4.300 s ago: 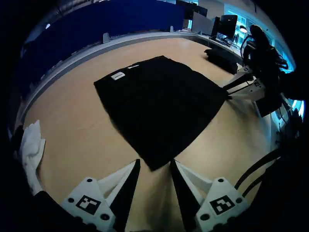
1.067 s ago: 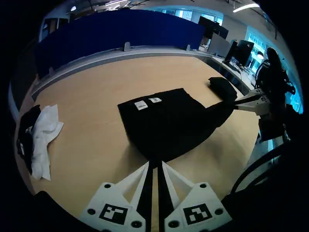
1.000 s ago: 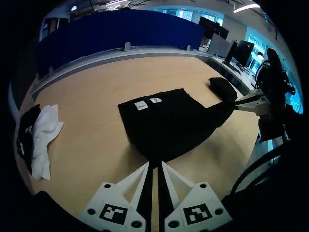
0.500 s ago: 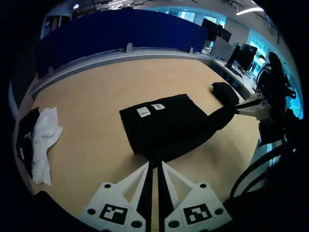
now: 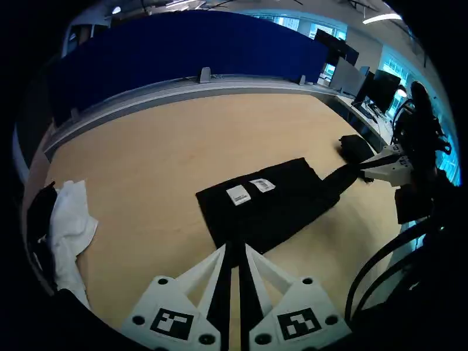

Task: Fold towel

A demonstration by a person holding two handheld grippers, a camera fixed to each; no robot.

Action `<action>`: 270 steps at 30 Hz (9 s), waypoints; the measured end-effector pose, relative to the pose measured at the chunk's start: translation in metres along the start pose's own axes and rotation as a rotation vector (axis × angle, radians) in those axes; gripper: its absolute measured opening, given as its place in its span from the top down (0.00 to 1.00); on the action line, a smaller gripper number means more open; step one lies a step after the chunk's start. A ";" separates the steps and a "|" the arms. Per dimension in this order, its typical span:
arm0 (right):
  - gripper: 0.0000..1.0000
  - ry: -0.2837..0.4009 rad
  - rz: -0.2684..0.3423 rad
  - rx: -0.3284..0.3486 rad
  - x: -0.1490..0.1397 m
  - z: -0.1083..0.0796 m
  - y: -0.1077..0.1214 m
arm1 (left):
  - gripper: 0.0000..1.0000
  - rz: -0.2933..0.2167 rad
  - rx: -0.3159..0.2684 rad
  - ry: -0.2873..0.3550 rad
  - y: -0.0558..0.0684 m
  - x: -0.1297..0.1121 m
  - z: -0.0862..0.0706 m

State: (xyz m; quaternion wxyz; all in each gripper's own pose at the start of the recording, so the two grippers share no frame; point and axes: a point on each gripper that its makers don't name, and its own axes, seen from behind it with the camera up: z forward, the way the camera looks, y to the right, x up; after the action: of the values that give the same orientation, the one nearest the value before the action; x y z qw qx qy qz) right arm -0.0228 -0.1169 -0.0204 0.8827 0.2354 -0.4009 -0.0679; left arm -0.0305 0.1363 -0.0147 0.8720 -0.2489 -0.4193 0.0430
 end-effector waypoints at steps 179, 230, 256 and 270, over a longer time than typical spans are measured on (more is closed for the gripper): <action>0.48 -0.231 -0.346 0.136 -0.086 0.040 0.009 | 0.12 -0.237 0.262 -0.073 -0.023 -0.151 -0.103; 0.97 -0.139 -0.363 0.152 -0.022 0.025 -0.005 | 0.12 -0.239 0.248 -0.050 -0.023 -0.142 -0.098; 0.97 -0.033 -0.504 0.224 0.070 0.034 -0.067 | 0.12 -0.257 0.245 -0.009 -0.025 -0.139 -0.111; 0.98 -0.059 -0.586 0.375 0.070 0.095 -0.172 | 0.12 -0.294 0.292 0.040 -0.035 -0.140 -0.128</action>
State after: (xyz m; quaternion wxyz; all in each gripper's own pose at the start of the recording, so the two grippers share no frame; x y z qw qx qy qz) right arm -0.0343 -0.3240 0.0004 0.7553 0.4965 -0.3471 -0.2502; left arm -0.0288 0.0148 -0.1648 0.9037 -0.0570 -0.4233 -0.0294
